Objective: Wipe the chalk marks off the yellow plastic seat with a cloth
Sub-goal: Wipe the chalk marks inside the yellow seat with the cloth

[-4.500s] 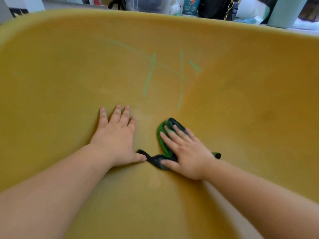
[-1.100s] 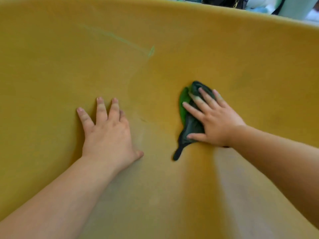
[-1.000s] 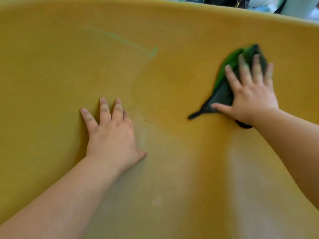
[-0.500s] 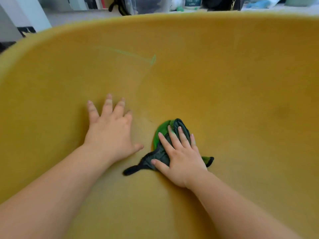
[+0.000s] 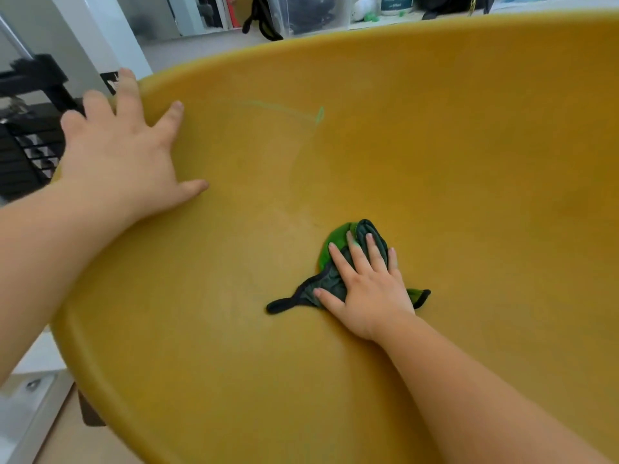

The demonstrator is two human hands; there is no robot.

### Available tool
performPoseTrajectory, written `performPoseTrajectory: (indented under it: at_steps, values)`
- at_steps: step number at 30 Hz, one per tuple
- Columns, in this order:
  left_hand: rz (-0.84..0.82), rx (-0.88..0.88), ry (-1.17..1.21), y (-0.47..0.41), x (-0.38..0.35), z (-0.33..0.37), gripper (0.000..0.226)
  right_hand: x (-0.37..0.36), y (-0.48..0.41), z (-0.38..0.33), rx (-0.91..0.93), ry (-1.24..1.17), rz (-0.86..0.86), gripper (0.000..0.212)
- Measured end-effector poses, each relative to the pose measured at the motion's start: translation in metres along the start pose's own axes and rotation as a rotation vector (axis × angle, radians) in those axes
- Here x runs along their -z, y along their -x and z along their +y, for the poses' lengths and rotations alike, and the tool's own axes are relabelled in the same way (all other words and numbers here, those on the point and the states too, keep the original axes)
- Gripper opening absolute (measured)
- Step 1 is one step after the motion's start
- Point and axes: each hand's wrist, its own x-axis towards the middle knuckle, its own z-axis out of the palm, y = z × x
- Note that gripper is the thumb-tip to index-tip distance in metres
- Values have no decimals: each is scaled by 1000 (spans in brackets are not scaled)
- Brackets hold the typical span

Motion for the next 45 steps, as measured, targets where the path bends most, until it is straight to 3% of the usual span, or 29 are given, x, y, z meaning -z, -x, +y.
performPoseTrajectory:
  at_steps: [5, 12, 16, 19, 21, 23, 25, 26, 29, 31, 32, 34, 36, 39, 42, 45]
  values:
    - [-51, 17, 19, 1, 15, 2, 122, 1, 2, 1, -7, -11, -16, 89]
    - [-131, -34, -29, 52, 46, -24, 125, 5, 31, -13, -88, -23, -59, 97]
    - [-96, -70, 26, 98, 61, -45, 121, 14, 29, -18, -231, -81, -57, 111]
    - [-44, -115, 91, 115, 63, -57, 114, 18, 13, -42, -352, -181, 21, 104]
    - [-20, -115, 121, 117, 63, -57, 114, 20, 17, -79, -198, -232, 77, 87]
    - [-14, -100, 139, 116, 59, -55, 115, 19, 43, -111, 107, -319, 63, 74]
    - [-15, -107, 143, 114, 53, -53, 116, 16, 79, -101, 311, -279, -16, 68]
    - [-4, -112, 143, 113, 51, -53, 117, 12, 87, -78, 309, -201, -41, 66]
    - [13, -106, 134, 114, 47, -55, 120, 13, 68, 7, -39, 51, -77, 68]
    - [8, -110, 121, 114, 47, -55, 121, 20, 43, 20, -242, 11, -41, 70]
    - [1, -113, 117, 113, 48, -55, 121, 21, 36, 5, -248, -42, -1, 71]
    - [-20, -112, 116, 113, 49, -55, 122, 19, 38, -50, -83, -150, 38, 72]
    - [-29, -112, 135, 114, 50, -55, 122, 17, 63, -99, 198, -246, 8, 71]
    - [-70, -108, 204, 108, 59, -63, 121, 16, 77, -96, 368, -224, -27, 76]
    - [-55, -135, 193, 81, 65, -76, 122, 11, 31, -42, 55, -86, 57, 96]
    - [-212, -203, 325, 61, 63, -79, 136, 22, -23, -17, -182, -47, 194, 104]
